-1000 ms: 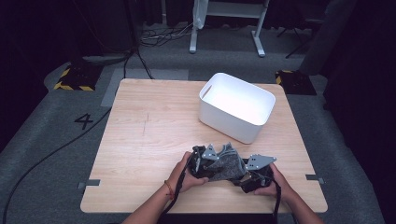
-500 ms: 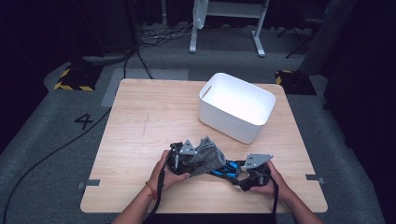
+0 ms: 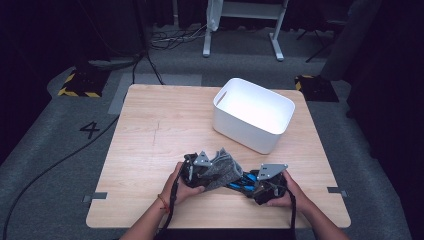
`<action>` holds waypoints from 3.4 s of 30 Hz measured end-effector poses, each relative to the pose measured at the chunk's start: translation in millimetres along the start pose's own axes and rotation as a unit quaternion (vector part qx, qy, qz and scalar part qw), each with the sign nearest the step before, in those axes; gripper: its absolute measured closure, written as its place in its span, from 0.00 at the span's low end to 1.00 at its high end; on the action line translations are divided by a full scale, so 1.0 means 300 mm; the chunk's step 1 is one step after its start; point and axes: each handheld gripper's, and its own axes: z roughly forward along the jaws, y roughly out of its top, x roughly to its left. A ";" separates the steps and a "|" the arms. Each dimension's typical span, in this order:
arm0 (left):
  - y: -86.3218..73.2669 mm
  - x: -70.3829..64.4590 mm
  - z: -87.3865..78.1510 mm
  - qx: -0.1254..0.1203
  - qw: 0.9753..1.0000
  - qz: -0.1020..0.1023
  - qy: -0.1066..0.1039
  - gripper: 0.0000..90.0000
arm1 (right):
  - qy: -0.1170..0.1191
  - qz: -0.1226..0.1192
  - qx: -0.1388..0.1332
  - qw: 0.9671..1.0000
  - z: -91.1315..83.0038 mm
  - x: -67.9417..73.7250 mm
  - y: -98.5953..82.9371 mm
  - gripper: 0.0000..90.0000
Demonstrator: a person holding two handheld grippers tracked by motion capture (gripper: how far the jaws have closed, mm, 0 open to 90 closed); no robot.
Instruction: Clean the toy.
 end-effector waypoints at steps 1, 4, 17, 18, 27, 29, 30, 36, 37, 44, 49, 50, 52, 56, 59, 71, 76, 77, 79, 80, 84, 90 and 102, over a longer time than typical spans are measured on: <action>0.000 0.001 0.001 0.000 1.000 0.001 -0.002 0.81 | 0.007 0.003 0.000 1.000 0.003 -0.003 0.001 0.23; -0.003 0.000 0.002 -0.003 1.000 -0.001 -0.001 0.81 | 0.019 0.009 -0.004 1.000 0.003 -0.011 -0.002 0.25; 0.003 -0.007 -0.042 -0.044 0.999 0.017 0.021 0.82 | 0.046 0.067 0.014 0.997 -0.006 -0.022 0.020 0.27; 0.005 -0.010 -0.056 -0.055 0.998 0.023 0.034 0.82 | 0.061 0.096 0.015 0.993 -0.007 -0.032 0.025 0.27; -0.004 -0.011 -0.106 -0.057 0.996 0.035 0.065 0.82 | 0.113 0.179 0.008 0.977 -0.010 -0.075 0.023 0.27; -0.026 -0.020 -0.111 -0.033 0.995 0.057 0.071 0.82 | 0.120 0.197 0.007 0.973 -0.010 -0.085 0.023 0.27; -0.026 -0.020 -0.111 -0.033 0.995 0.057 0.071 0.82 | 0.120 0.197 0.007 0.973 -0.010 -0.085 0.023 0.27; -0.048 -0.045 -0.099 0.011 0.993 0.092 0.075 0.82 | 0.122 0.201 0.009 0.972 -0.011 -0.088 0.022 0.27; -0.047 -0.050 -0.090 0.022 0.991 0.103 0.078 0.82 | 0.120 0.198 0.009 0.973 -0.011 -0.087 0.023 0.27; -0.026 -0.108 0.004 0.040 0.986 0.136 0.084 0.82 | 0.120 0.207 0.007 0.971 -0.012 -0.089 0.021 0.27; 0.011 -0.155 0.045 -0.001 0.989 0.141 0.044 0.83 | 0.118 0.228 -0.005 0.966 -0.020 -0.104 0.005 0.27; 0.018 -0.169 0.052 -0.005 0.989 0.145 0.026 0.83 | 0.118 0.228 -0.005 0.966 -0.020 -0.104 0.005 0.27; 0.032 -0.200 0.071 -0.008 0.988 0.155 0.003 0.83 | 0.113 0.225 -0.004 0.968 -0.017 -0.098 0.009 0.27; 0.035 -0.208 0.087 0.000 0.987 0.159 0.001 0.83 | 0.112 0.227 -0.006 0.967 -0.015 -0.098 0.009 0.27; 0.024 -0.184 0.083 0.016 0.986 0.162 0.023 0.83 | 0.111 0.228 -0.006 0.967 -0.015 -0.099 0.010 0.27; -0.029 -0.047 0.014 0.043 0.982 0.127 0.132 0.84 | 0.108 0.233 -0.007 0.966 -0.014 -0.099 0.011 0.27; -0.033 -0.047 -0.017 0.052 0.977 0.130 0.163 0.84 | 0.109 0.232 -0.008 0.967 -0.015 -0.101 0.009 0.27; -0.037 -0.039 -0.031 0.055 0.976 0.124 0.170 0.84 | 0.108 0.230 -0.006 0.967 -0.016 -0.100 0.009 0.27; -0.057 -0.017 -0.049 0.063 0.979 0.105 0.165 0.84 | 0.107 0.231 -0.007 0.967 -0.017 -0.100 0.008 0.27; -0.057 -0.017 -0.049 0.063 0.979 0.105 0.165 0.84 | 0.107 0.231 -0.007 0.967 -0.017 -0.100 0.008 0.27; -0.064 -0.026 -0.051 0.046 0.984 0.101 0.139 0.84 | 0.107 0.231 -0.007 0.967 -0.016 -0.100 0.009 0.27; -0.029 -0.127 0.012 0.041 0.984 0.149 0.085 0.84 | 0.100 0.218 -0.003 0.971 -0.015 -0.094 0.013 0.27; 0.027 -0.240 0.126 0.022 0.986 0.167 -0.013 0.83 | 0.099 0.215 -0.005 0.971 -0.015 -0.094 0.011 0.27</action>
